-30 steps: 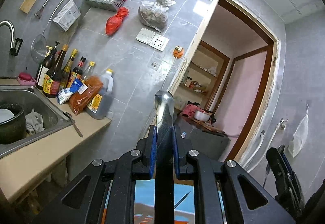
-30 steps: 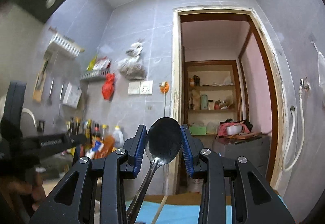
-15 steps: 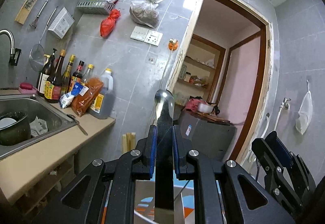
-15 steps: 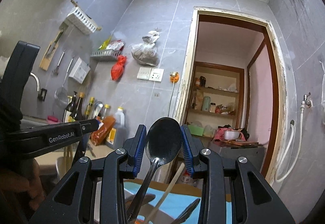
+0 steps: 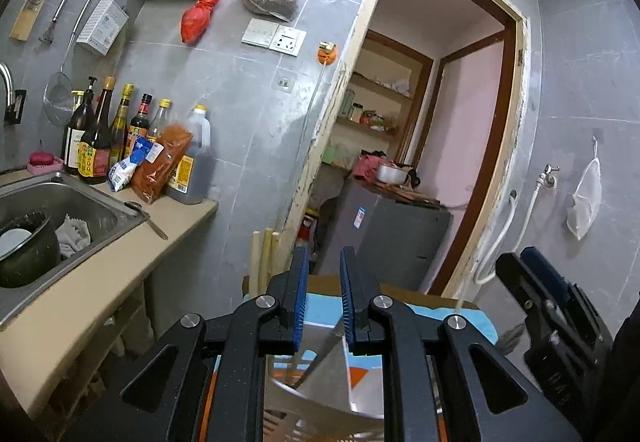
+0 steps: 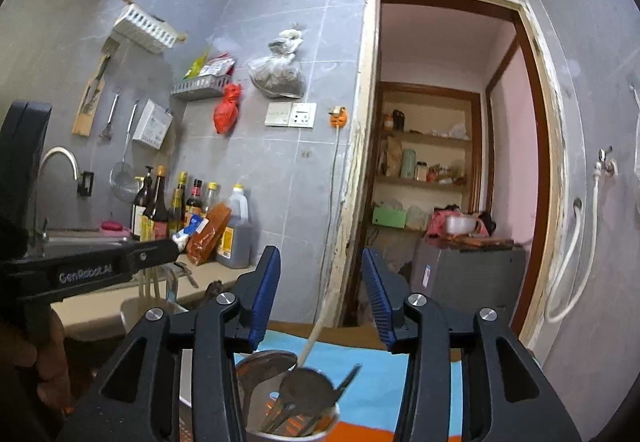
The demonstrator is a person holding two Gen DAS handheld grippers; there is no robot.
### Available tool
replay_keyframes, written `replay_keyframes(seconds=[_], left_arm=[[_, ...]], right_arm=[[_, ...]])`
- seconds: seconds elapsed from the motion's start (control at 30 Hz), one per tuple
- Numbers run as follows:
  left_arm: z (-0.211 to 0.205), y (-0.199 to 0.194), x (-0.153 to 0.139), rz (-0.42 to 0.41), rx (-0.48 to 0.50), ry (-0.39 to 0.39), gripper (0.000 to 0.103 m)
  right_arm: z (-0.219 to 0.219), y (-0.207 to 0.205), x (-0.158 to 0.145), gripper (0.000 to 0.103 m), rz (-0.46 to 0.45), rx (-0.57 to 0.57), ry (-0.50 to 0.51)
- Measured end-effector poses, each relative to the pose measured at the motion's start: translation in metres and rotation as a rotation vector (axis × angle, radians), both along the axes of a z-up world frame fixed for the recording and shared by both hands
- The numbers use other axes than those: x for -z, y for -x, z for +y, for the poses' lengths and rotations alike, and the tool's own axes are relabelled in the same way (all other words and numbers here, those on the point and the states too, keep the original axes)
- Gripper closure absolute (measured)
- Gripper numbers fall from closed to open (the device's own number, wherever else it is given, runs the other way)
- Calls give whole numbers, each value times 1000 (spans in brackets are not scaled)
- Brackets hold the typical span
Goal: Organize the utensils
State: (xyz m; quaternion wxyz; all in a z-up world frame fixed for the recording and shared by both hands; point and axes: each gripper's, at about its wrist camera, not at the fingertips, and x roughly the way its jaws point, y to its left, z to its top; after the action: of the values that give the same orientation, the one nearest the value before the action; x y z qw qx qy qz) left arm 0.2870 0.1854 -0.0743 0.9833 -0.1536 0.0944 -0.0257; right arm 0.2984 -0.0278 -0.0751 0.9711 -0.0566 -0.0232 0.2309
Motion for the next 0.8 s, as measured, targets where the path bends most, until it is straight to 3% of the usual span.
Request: replay_keyframes(seconds=[0.1, 0.27, 0.6, 0.7, 0.8], left_arm=[[-7, 5, -9, 16, 11, -9, 77], [-25, 18, -28, 50, 25, -28, 68], [-67, 65, -62, 103, 23, -42, 17], [-81, 84, -66, 133, 12, -54, 8], [-95, 102, -69, 168, 3, -67, 7]], right_arm=[[-11, 4, -13, 51, 38, 21, -30], [-32, 13, -32, 44, 88, 60, -51], [-96, 45, -64, 14, 244, 102, -97], [-115, 62, -72, 0, 279, 94, -104], [-132, 81, -78, 0, 305, 90, -103]])
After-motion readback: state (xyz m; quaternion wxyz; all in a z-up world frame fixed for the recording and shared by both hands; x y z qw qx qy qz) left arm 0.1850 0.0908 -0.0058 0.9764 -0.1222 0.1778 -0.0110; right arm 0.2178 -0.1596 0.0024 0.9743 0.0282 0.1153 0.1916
